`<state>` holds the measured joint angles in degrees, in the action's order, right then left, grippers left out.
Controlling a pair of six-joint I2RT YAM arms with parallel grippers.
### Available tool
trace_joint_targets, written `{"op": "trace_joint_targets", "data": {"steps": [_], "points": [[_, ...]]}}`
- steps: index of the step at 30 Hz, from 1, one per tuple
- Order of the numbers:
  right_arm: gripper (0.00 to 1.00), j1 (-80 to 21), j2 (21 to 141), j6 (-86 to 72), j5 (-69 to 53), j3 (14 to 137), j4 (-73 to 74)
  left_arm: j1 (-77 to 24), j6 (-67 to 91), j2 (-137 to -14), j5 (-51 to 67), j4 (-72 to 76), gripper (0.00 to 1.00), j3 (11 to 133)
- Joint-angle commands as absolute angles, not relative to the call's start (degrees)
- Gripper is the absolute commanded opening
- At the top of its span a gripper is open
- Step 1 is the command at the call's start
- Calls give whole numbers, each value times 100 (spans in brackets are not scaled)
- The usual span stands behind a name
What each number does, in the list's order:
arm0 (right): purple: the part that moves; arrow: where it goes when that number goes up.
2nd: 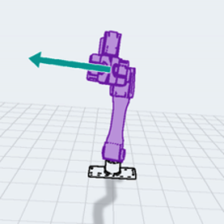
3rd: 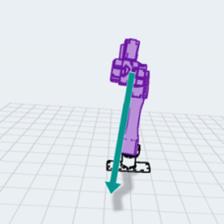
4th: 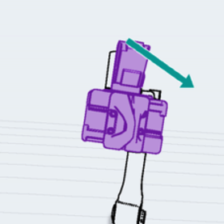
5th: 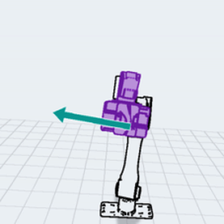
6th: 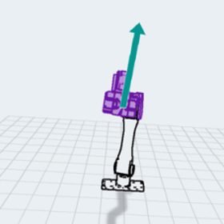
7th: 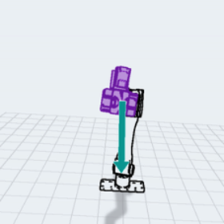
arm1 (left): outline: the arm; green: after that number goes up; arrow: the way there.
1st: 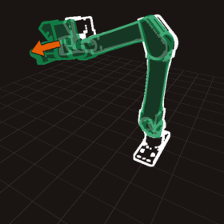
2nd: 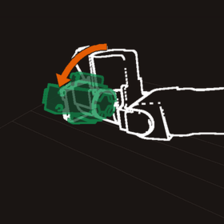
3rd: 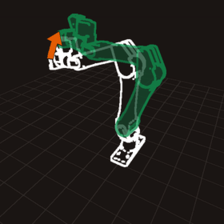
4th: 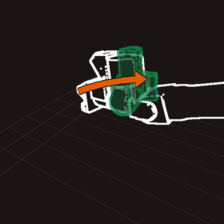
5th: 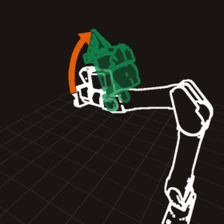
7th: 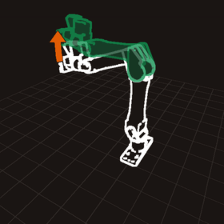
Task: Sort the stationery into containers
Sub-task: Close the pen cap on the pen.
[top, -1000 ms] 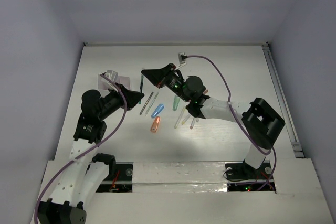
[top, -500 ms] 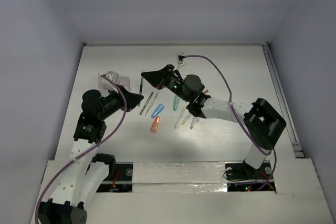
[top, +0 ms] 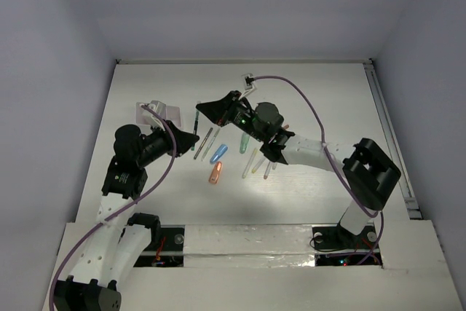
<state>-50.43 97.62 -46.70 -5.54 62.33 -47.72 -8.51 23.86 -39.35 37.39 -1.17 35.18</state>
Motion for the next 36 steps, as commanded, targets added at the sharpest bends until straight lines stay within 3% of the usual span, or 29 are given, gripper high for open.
{"op": "trace_joint_targets", "data": {"steps": [1, 10, 25, 36], "points": [[0, -5423, 9668, -4315, -1397, 6108, -3894, -729, 2320, -3885, 3322, 897, 0, 3788], [0, -5423, 9888, -4534, -2645, 6908, -2883, -729, 2153, -3902, 2936, 598, 0, 3902], [0, -5476, 9589, -3763, -3102, 6785, -1275, -677, 2030, -3665, 2672, 422, 0, 4008], [0, -5476, 9632, -3884, -3540, 6715, -1616, -677, 2004, -3516, 2820, 501, 0, 3964]]}}
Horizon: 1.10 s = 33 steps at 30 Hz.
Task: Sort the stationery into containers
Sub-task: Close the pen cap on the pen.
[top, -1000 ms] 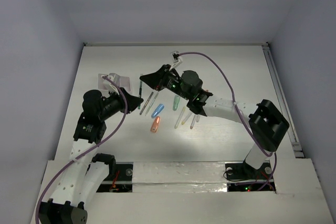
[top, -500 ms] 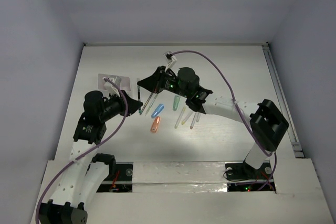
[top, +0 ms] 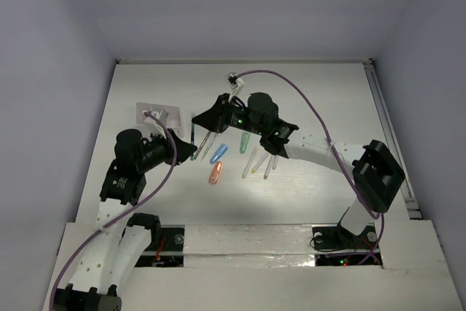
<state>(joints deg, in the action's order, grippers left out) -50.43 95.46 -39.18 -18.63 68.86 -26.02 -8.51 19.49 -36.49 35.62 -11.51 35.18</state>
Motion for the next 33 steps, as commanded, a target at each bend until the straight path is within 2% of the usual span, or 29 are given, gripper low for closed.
{"op": "trace_joint_targets", "data": {"steps": [1, 10, 19, 23, 24, 25, 33], "points": [[0, -5476, 9720, -3989, -3638, 6724, -1687, -677, 2013, -3524, 2865, 527, 0, 3955], [0, -5476, 9852, -3894, -3894, 6864, -1565, -677, 2109, -3498, 3234, 817, 0, 3946], [0, -5476, 9247, -3498, -2734, 6653, -1380, -677, 2101, -3507, 3366, 835, 0, 3841], [21, -5423, 9115, -3437, -2479, 6724, -1397, -677, 2153, -3516, 3454, 853, 0, 3771], [30, -5423, 9079, -3445, -2392, 6715, -1450, -677, 2171, -3524, 3480, 844, 0, 3736], [34, -5423, 9053, -3463, -2373, 6715, -1468, -677, 2171, -3524, 3472, 835, 0, 3735], [50, -5318, 8824, -3551, -2356, 6583, -1748, -677, 2197, -3542, 3498, 888, 0, 3727]]}}
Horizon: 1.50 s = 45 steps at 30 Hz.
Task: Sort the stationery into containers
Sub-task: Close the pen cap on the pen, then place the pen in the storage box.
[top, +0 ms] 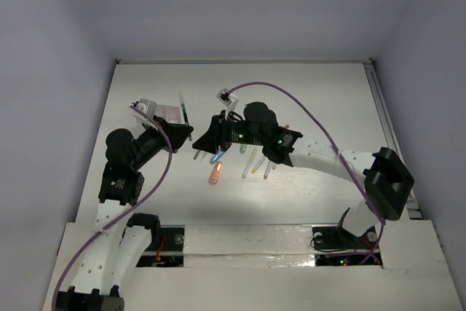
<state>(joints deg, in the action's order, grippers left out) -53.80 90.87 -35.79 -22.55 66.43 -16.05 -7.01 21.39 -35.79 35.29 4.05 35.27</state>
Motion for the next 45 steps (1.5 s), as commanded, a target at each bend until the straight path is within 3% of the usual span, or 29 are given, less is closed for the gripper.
{"op": "trace_joint_targets", "data": {"steps": [1, 10, 16, 21, 30, 33, 38, 41, 44, 45], "points": [[50, -5317, 8755, -3542, -2329, 6557, -1766, -677, 2189, -3551, 3498, 879, 0, 3727], [52, -5081, 8473, -3226, -2004, 6750, -1661, -677, 2215, -3577, 3621, 905, 0, 3691], [65, -4958, 8885, -2919, -2118, 7531, -1363, -677, 2250, -3577, 3726, 958, 0, 3648], [57, -4957, 9368, -2804, -2539, 8182, -1205, -729, 2259, -3577, 3823, 976, 0, 3630], [55, -4957, 9703, -2769, -2803, 8551, -1248, -729, 2259, -3630, 3902, 984, 0, 3621], [45, -4957, 9843, -2830, -2839, 8639, -1301, -729, 2268, -3630, 3920, 993, 0, 3621], [44, -4957, 9975, -2874, -2874, 8736, -1397, -729, 2250, -3656, 3973, 984, 0, 3621], [15, -4957, 10028, -2883, -2839, 8763, -1476, -729, 2259, -3656, 3973, 984, 0, 3621], [0, -4957, 10055, -2892, -2742, 8763, -1591, -729, 2267, -3630, 3920, 976, 0, 3621], [0, -4957, 10063, -2874, -2725, 8780, -1617, -729, 2268, -3621, 3894, 967, 0, 3612]]}}
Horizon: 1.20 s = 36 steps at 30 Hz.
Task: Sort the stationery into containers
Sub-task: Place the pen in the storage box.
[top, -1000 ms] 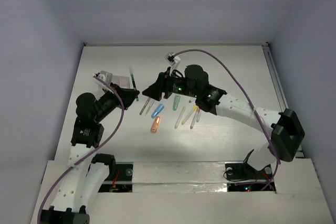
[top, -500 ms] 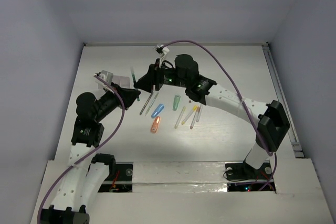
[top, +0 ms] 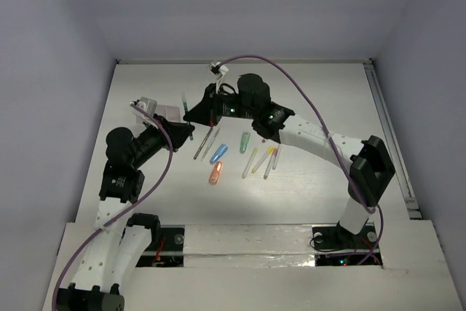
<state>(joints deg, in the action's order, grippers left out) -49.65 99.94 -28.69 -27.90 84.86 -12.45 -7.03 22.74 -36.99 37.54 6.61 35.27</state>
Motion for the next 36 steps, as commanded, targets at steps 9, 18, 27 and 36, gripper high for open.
{"op": "trace_joint_targets", "data": {"steps": [9, 18, 27, 36], "points": [[0, -4905, 10712, -2373, -1829, 9491, -1547, -729, 2005, -3314, 3122, 537, 65, 3752], [0, -4649, 11820, -2856, -1591, 10221, -2399, -729, 1819, -3094, 1829, -193, 30, 4007], [0, -4649, 13278, -3146, -1732, 11389, -2575, -835, 1793, -3146, 1547, -281, 3, 4096], [0, -4649, 14009, -3067, -1600, 11900, -2417, -835, 1811, -3208, 1670, -211, 4, 4087]]}}
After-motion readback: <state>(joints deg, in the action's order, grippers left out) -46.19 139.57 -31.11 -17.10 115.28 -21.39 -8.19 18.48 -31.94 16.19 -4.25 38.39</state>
